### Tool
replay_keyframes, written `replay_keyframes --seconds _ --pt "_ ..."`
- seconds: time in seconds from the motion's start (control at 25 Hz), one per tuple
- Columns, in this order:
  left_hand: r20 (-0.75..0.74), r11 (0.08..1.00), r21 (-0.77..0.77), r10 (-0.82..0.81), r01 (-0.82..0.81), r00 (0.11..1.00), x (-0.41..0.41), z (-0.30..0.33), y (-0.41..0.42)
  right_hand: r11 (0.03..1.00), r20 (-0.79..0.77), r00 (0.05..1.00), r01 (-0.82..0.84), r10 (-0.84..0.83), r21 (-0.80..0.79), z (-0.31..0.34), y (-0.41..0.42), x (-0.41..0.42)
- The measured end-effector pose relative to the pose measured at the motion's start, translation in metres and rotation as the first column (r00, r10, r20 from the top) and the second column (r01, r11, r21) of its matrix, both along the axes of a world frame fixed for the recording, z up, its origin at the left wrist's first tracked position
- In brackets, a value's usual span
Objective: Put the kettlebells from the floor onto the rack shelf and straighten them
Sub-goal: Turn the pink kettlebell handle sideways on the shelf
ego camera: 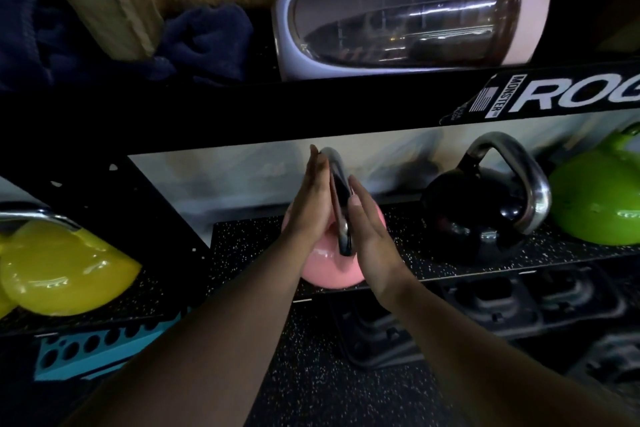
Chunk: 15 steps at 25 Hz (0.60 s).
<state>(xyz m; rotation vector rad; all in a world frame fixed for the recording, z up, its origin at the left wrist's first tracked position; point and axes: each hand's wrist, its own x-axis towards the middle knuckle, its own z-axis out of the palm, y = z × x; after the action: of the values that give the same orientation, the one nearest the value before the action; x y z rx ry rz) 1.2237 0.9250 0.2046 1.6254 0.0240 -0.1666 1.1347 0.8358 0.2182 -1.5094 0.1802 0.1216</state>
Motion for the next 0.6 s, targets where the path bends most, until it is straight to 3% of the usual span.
replay_keyframes --seconds 0.16,0.6 --pt "0.038 0.996 -0.064 0.058 -0.055 0.998 -0.005 -0.004 -0.006 1.0 0.029 1.0 0.011 -0.011 0.017 -0.003 0.003 0.003" --pt "0.058 0.995 -0.061 0.078 -0.074 0.995 -0.002 0.0 -0.002 0.997 0.011 0.999 0.039 -0.04 0.064 -0.008 0.018 0.006"
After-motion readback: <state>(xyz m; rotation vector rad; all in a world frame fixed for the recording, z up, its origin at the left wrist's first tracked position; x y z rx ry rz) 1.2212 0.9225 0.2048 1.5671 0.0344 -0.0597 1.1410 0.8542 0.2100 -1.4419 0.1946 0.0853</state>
